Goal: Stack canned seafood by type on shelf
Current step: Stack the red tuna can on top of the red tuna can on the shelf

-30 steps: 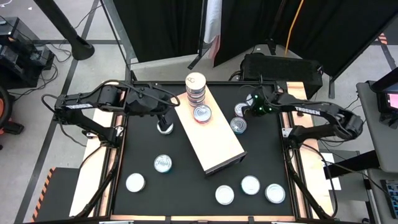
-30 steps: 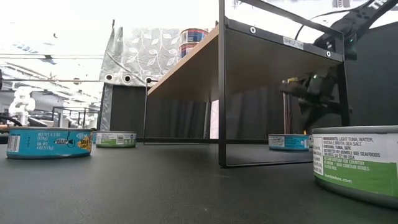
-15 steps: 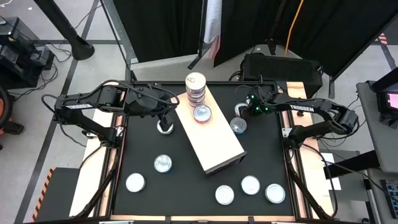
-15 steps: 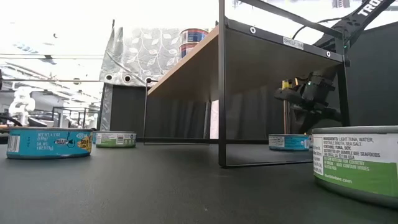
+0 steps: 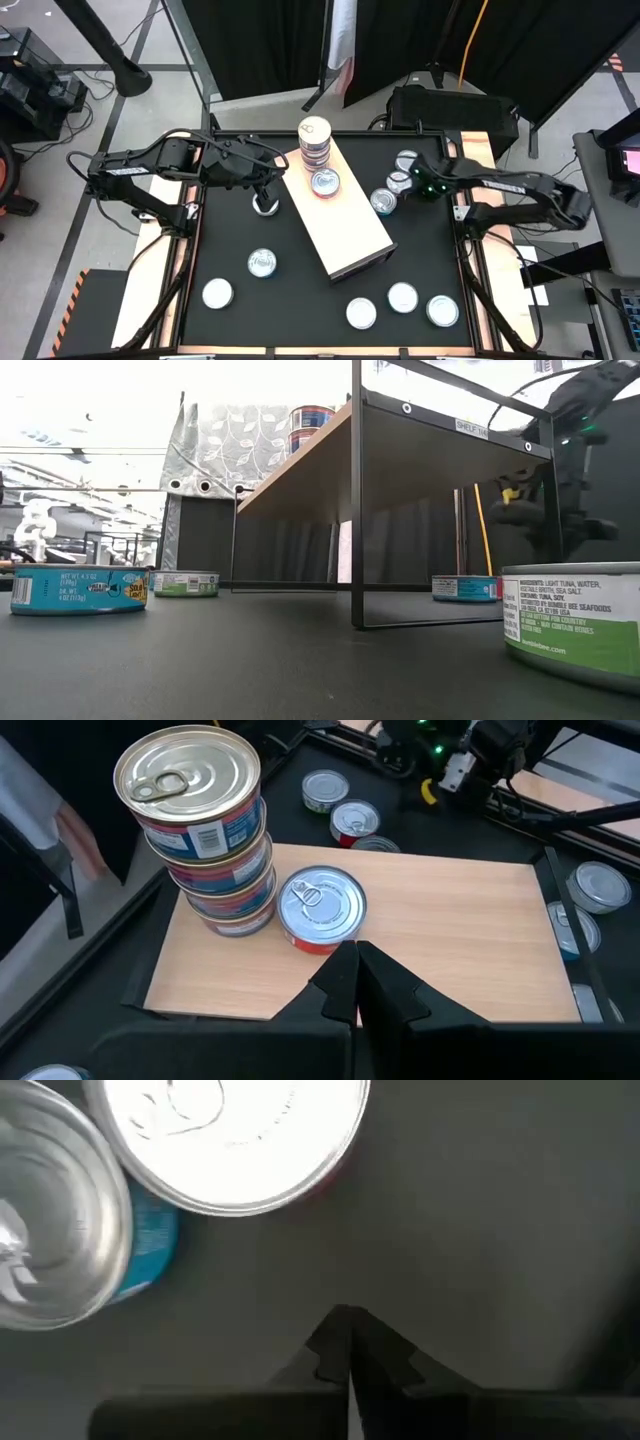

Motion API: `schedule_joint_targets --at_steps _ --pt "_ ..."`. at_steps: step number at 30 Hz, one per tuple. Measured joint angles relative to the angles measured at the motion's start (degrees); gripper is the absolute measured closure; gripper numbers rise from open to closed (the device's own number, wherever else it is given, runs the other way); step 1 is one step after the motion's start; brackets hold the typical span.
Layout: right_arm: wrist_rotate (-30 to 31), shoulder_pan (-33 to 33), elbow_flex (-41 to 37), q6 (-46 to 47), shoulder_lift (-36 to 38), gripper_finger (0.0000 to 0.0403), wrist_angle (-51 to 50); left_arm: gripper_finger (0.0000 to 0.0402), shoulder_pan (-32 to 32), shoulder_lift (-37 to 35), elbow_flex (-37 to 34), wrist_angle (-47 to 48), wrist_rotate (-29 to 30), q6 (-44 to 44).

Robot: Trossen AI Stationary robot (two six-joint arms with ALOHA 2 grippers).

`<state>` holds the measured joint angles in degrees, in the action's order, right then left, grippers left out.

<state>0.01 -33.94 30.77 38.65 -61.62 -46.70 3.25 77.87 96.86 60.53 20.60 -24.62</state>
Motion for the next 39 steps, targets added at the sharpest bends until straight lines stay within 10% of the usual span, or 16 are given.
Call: schedule_joint_targets --at_steps 9,23,39 --pt "1.37 -0.41 -1.98 10.96 10.99 0.0403 7.24 0.0391 -0.22 0.0 0.0 0.0 0.48 4.18" --pt "1.6 -1.32 -1.97 8.75 -0.31 0.0403 13.79 0.0391 -0.2 0.0 0.0 -0.02 -1.06 5.46" --pt "1.57 8.13 -4.99 12.31 3.39 0.0403 -2.68 0.0391 0.26 0.0 0.0 0.69 -2.47 4.0"
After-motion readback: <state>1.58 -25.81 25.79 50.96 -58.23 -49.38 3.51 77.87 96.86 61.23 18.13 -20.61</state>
